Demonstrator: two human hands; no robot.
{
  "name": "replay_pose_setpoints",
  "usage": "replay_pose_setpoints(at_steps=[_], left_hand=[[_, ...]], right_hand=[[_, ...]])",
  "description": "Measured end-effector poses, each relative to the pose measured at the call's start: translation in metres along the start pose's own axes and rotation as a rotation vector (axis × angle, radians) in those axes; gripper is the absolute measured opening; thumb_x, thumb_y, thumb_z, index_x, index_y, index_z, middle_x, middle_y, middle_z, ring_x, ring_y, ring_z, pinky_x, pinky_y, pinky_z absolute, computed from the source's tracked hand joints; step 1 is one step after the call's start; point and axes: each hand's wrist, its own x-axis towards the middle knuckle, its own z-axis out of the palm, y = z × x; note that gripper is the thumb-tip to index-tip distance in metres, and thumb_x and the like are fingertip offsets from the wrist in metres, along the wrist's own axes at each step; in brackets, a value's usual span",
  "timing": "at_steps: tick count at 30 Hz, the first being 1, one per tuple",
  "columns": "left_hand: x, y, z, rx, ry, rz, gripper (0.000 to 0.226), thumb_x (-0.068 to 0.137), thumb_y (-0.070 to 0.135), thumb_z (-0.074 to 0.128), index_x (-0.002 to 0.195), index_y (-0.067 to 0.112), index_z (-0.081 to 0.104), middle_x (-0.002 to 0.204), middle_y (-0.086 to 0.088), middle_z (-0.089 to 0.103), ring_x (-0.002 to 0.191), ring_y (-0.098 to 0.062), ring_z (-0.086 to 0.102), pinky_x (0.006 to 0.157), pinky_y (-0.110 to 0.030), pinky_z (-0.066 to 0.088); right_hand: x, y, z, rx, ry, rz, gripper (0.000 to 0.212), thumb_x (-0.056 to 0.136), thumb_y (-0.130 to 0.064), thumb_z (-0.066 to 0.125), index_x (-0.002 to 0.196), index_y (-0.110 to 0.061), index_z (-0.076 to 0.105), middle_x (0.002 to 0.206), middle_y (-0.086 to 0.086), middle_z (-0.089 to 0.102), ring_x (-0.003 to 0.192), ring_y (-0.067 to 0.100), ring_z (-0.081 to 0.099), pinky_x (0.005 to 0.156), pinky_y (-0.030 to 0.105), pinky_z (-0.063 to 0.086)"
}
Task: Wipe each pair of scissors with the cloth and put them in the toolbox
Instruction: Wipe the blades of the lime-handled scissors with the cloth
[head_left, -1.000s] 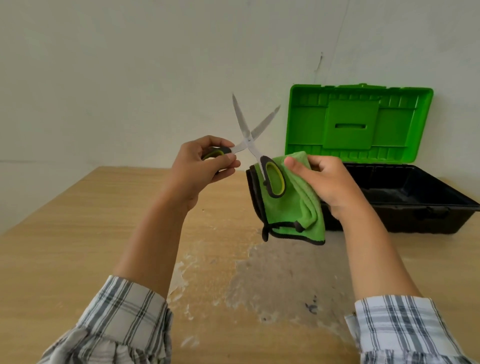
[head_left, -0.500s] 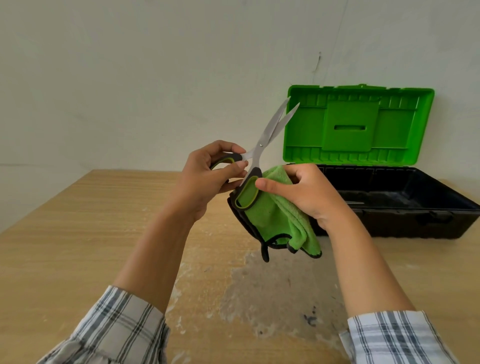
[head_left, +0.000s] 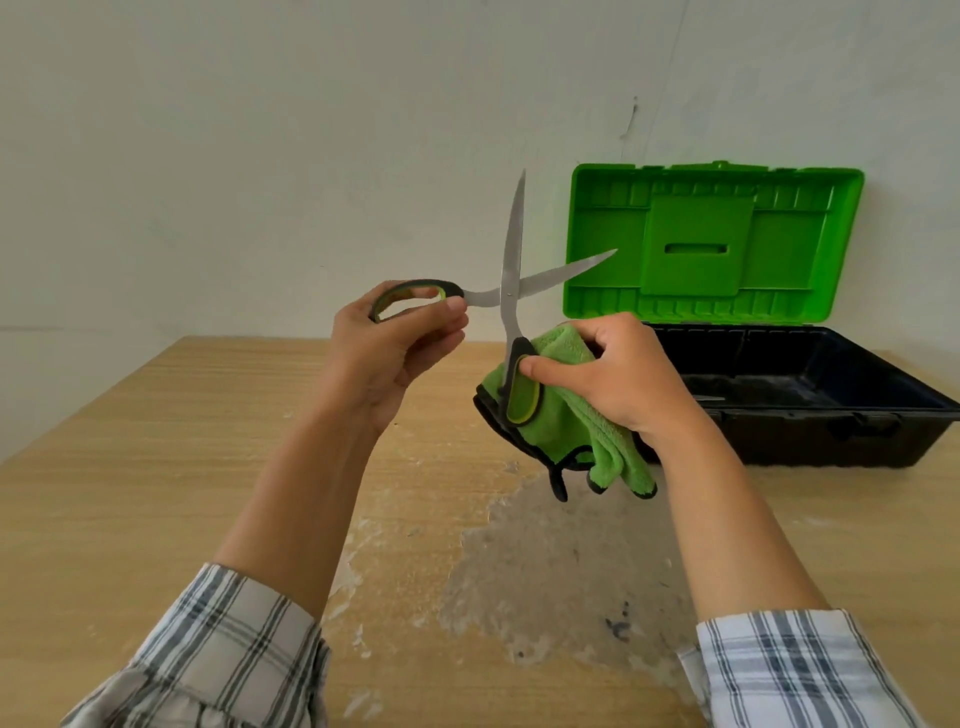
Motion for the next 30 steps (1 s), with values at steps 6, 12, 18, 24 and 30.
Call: replay_pose_setpoints(at_steps=[6, 12, 18, 24, 30], left_hand=[[-0.002, -0.013, 0.008, -0.400, -0.068, -0.228, 0.017, 0.081, 0.006, 0.072, 0.098, 0.005, 0.069, 0.086, -0.007, 0.070, 0.078, -0.012, 0.070, 0.076, -0.024, 0.059], [-0.005, -0.022, 0.018, -0.458, -0.152, -0.238, 0.038, 0.078, 0.006, 0.072, 0.115, 0.004, 0.069, 0.089, -0.003, 0.069, 0.077, -0.007, 0.065, 0.086, -0.024, 0.056], [-0.004, -0.023, 0.017, -0.185, -0.097, -0.137, 0.030, 0.071, 0.010, 0.080, 0.101, 0.006, 0.074, 0.092, -0.006, 0.071, 0.074, -0.010, 0.065, 0.071, -0.022, 0.055], [-0.004, -0.021, 0.015, -0.119, -0.035, -0.089, 0.017, 0.072, 0.005, 0.080, 0.087, 0.008, 0.071, 0.077, -0.003, 0.070, 0.068, -0.010, 0.066, 0.072, -0.024, 0.056], [-0.002, -0.018, 0.011, -0.152, -0.015, -0.100, 0.015, 0.073, 0.004, 0.080, 0.084, 0.008, 0.071, 0.080, -0.005, 0.067, 0.068, -0.012, 0.063, 0.068, -0.023, 0.056]], right_hand=[[0.000, -0.007, 0.000, -0.032, 0.023, -0.013, 0.019, 0.077, -0.036, 0.084, 0.083, -0.019, 0.080, 0.076, -0.006, 0.078, 0.070, 0.010, 0.074, 0.071, 0.034, 0.060], [-0.002, -0.010, -0.003, -0.054, 0.012, -0.012, 0.020, 0.076, -0.037, 0.084, 0.084, -0.019, 0.080, 0.077, -0.004, 0.078, 0.072, 0.014, 0.075, 0.073, 0.038, 0.061], [-0.003, -0.016, 0.002, -0.093, -0.033, -0.036, 0.018, 0.075, -0.036, 0.085, 0.086, -0.022, 0.081, 0.075, -0.009, 0.077, 0.069, 0.007, 0.073, 0.068, 0.026, 0.059], [-0.004, -0.019, 0.006, -0.124, -0.050, -0.043, 0.024, 0.074, -0.040, 0.085, 0.089, -0.022, 0.080, 0.076, -0.009, 0.077, 0.070, 0.007, 0.073, 0.073, 0.028, 0.058], [-0.003, -0.006, -0.010, 0.003, 0.013, 0.112, 0.056, 0.061, -0.063, 0.074, 0.092, -0.017, 0.077, 0.088, 0.000, 0.079, 0.083, 0.015, 0.075, 0.086, 0.041, 0.060]])
